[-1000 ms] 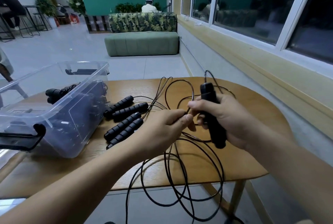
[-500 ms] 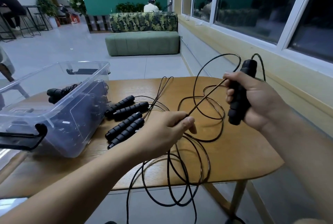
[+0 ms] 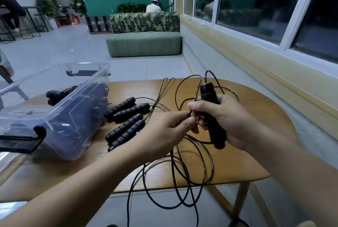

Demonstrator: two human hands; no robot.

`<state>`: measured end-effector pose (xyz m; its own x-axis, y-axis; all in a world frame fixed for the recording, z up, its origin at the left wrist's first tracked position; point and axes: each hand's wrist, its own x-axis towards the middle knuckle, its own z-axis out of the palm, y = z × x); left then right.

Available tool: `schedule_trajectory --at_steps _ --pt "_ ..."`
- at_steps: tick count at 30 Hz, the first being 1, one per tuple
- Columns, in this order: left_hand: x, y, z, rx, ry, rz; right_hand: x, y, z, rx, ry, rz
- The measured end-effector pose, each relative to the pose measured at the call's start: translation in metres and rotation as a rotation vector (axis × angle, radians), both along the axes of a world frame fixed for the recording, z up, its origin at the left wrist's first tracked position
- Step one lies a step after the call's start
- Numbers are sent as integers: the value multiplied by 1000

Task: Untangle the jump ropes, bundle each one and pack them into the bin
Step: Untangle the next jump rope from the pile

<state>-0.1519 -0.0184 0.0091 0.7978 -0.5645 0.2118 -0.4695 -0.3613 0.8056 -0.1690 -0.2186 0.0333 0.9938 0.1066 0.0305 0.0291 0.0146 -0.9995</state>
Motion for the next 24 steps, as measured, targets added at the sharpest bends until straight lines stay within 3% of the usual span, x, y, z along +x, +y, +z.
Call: schedule_trajectory --at_steps 4,10,14,17,24 --pt "1 1 0 0 36 23 2 -1 3 12 -39 -23" --pt "8 6 -6 2 35 31 19 -31 15 329 -4 -267" --pt "10 8 -8 14 20 47 25 -42 14 406 -17 -289" --pt "9 7 -7 15 18 43 20 -38 14 359 -13 -219" --pt "4 2 0 -22 11 31 2 -5 3 43 -4 6"
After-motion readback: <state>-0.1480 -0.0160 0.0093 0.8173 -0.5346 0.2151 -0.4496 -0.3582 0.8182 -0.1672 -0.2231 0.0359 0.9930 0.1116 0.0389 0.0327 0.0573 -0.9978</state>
